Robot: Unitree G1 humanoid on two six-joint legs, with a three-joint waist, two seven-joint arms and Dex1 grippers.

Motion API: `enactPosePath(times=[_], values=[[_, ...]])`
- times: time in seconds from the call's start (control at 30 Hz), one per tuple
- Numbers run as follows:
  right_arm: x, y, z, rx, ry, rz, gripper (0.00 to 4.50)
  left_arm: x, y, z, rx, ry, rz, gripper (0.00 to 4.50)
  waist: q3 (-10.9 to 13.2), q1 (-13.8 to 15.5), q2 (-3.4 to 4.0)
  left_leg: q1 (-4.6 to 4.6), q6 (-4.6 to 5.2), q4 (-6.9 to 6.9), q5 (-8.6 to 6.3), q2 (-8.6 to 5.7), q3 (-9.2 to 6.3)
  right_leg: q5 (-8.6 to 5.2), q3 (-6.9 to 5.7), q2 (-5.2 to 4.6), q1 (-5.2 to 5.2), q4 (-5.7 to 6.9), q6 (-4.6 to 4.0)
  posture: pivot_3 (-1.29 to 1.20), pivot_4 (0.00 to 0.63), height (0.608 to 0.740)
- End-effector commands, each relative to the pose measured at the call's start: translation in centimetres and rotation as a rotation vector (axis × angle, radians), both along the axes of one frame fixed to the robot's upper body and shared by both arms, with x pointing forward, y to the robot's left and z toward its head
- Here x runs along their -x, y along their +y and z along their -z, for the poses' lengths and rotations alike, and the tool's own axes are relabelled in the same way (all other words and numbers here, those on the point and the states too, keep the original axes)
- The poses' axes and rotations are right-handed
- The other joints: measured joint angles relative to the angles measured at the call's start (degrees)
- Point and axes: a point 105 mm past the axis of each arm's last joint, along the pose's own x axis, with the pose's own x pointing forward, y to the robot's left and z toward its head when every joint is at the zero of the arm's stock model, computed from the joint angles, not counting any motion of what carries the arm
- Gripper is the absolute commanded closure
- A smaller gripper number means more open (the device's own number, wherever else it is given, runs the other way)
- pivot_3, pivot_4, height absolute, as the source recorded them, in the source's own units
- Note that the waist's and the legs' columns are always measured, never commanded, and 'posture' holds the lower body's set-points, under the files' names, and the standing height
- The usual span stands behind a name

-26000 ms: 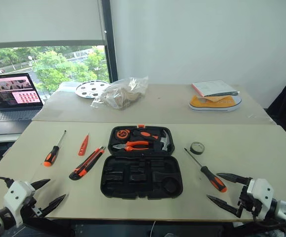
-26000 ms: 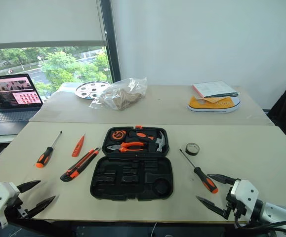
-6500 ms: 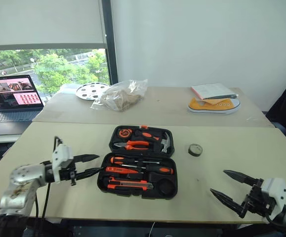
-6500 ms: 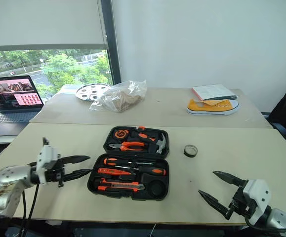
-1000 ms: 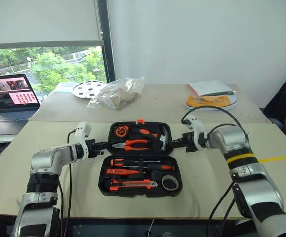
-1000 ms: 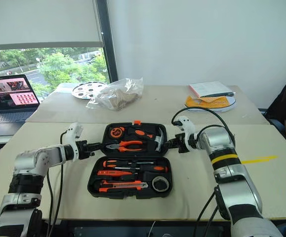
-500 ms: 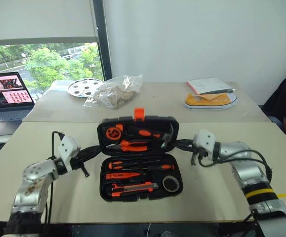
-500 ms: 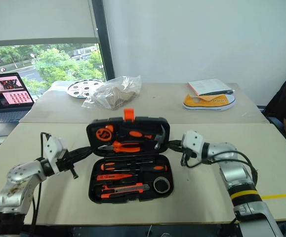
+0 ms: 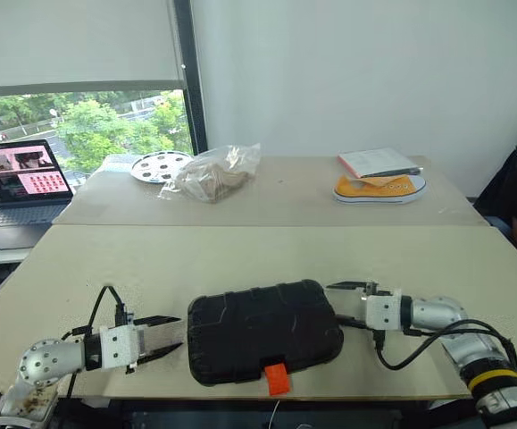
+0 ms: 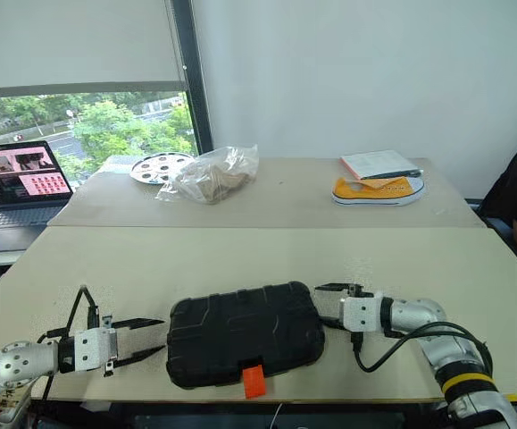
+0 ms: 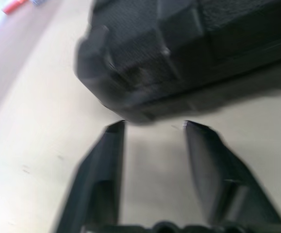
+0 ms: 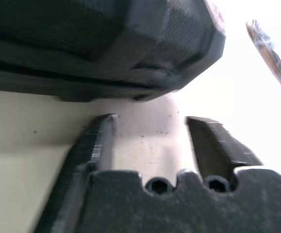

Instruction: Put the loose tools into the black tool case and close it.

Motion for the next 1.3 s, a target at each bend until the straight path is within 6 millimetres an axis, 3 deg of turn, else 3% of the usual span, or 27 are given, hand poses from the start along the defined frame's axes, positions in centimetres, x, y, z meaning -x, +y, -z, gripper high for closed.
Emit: enactPosePath(times=[0.03, 0.1, 0.23, 0.4, 0.43, 0.57, 0.7, 0.93, 1.13, 1.3], values=[[0.5, -1.4, -1.5, -0.057, 0.021, 0.050, 0.75, -1.5, 1.1, -2.1, 0.078, 0.022, -0.077, 1.72, 0.0, 0.3, 0.00, -0.06, 0.00, 0.00, 0.00, 0.00, -0.03, 0.00, -0.01, -0.01, -0.03, -0.01, 0.00, 0.00, 0.150, 0.740], [1.1, -2.5, -1.8, -0.079, 0.063, 0.088, 1.33, -1.9, 1.4, -2.3, 0.079, 0.054, -0.086, 1.64, 0.0, 0.5, 0.00, -0.17, 0.02, 0.01, 0.00, 0.00, -0.04, 0.00, -0.02, -0.01, -0.11, -0.03, 0.00, 0.00, 0.150, 0.740], [3.6, -3.3, -2.4, -0.147, 0.200, 0.123, 2.54, -3.8, 1.0, -3.9, 0.218, 0.108, -0.124, 2.63, 0.0, 0.6, 0.02, -0.24, 0.04, 0.04, -0.01, -0.02, -0.08, -0.06, -0.09, 0.00, -0.12, -0.07, 0.11, 0.00, 0.150, 0.740], [8.1, -1.7, -1.1, -0.154, 0.422, 0.074, 4.35, -5.4, -1.0, -4.8, 0.279, 0.200, -0.113, 4.49, 0.0, 0.6, -0.06, -0.29, 0.06, 0.03, -0.03, -0.02, -0.27, -0.13, -0.08, 0.05, -0.05, -0.12, 0.22, 0.00, 0.150, 0.740], [8.7, -1.4, -1.0, -0.155, 0.444, 0.066, 4.46, -5.5, -1.3, -4.8, 0.283, 0.216, -0.112, 4.50, 0.1, 0.5, -0.08, -0.27, 0.06, 0.03, -0.03, -0.04, -0.30, -0.15, -0.06, 0.05, -0.03, -0.13, 0.24, 0.00, 0.150, 0.740], [10.7, 2.2, 0.5, -0.149, 0.532, 0.006, 4.46, -5.2, -3.3, -3.7, 0.230, 0.297, -0.031, 4.50, 0.1, 0.2, -0.18, -0.27, 0.06, 0.03, -0.03, -0.08, -0.27, -0.37, 0.00, 0.04, 0.03, -0.10, 0.63, 0.00, 0.150, 0.740], [10.5, 3.9, 1.4, -0.112, 0.565, 0.011, 4.46, -5.1, -4.2, -3.1, 0.200, 0.339, -0.012, 4.50, 0.2, 0.1, -0.31, -0.24, 0.05, 0.06, -0.03, -0.08, -0.29, -0.38, 0.02, 0.04, 0.00, -0.09, 0.64, 0.00, 0.150, 0.740], [6.8, 7.3, -0.1, -0.202, 0.479, 0.047, 4.46, -5.1, -4.4, -2.3, 0.174, 0.356, -0.053, 4.50, 0.2, 0.0, -0.39, -0.31, 0.08, 0.15, -0.03, -0.14, -0.36, -0.24, 0.02, 0.12, -0.04, -0.07, 0.41, 0.00, 0.150, 0.740], [2.4, 8.0, -1.2, -0.257, 0.403, 0.145, 4.46, -5.8, -4.1, -1.9, 0.229, 0.332, -0.151, 4.50, 0.2, -0.1, -0.47, -0.39, 0.08, 0.33, -0.03, -0.08, -0.36, -0.14, 0.01, 0.44, -0.10, -0.06, 0.23, 0.00, 0.150, 0.740], [2.2, 6.7, -1.1, -0.203, 0.409, 0.147, 4.46, -6.3, -3.3, -2.7, 0.276, 0.289, -0.196, 4.50, 0.3, 0.3, -0.50, -0.50, 0.13, 0.44, -0.06, -0.05, -0.36, -0.13, -0.02, 0.45, -0.18, -0.02, 0.20, 0.00, 0.150, 0.740]])
